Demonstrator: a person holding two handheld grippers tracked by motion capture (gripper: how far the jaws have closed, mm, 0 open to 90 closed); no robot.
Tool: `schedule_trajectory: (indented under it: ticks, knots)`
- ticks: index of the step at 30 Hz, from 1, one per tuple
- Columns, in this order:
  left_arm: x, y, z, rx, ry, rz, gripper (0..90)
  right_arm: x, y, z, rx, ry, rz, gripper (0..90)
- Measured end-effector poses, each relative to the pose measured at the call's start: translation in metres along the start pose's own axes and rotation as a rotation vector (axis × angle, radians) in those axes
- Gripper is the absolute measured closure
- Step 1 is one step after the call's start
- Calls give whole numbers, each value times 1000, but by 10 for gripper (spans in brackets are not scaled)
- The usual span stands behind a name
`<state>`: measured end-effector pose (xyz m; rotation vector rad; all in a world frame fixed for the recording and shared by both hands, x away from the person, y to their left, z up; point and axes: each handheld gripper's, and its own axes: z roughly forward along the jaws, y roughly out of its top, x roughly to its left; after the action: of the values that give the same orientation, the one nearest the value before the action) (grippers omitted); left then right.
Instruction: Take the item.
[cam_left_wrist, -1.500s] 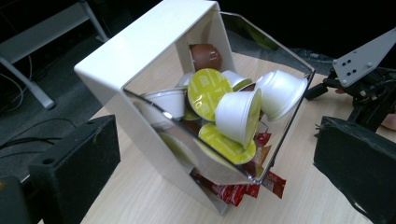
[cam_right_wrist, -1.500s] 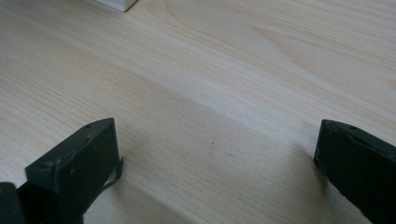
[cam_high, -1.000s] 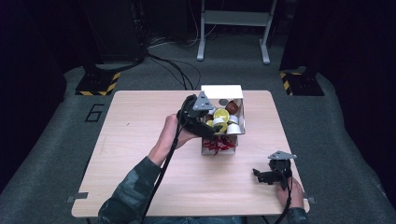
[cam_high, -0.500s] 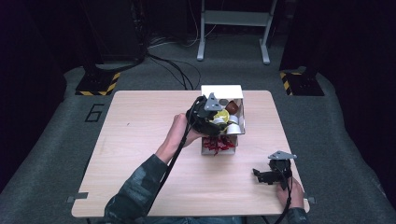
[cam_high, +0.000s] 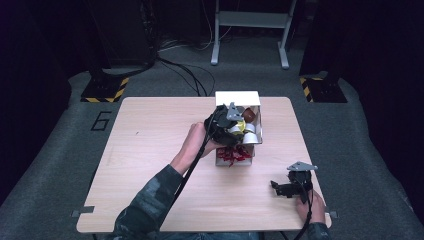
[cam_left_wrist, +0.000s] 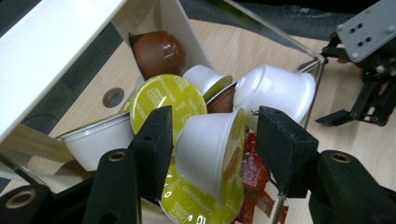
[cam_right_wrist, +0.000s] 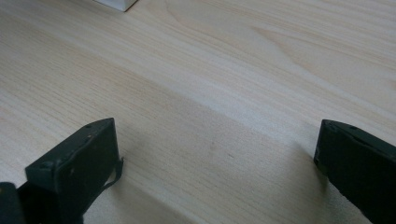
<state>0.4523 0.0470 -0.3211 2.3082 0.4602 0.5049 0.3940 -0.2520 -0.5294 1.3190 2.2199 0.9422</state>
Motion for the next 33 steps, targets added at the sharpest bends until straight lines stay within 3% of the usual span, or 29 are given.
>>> schedule_trajectory:
  ticks: [17, 24, 33]
  knots:
    - [-6, 0, 12, 78, 45, 42, 512, 0, 0, 0, 0, 0, 0, 0]
    - [-7, -2, 11, 86, 58, 47, 541, 0, 0, 0, -2, 0, -4, 0]
    - [-6, -3, 8, 64, 44, 25, 572, 0, 0, 0, 0, 0, 0, 0]
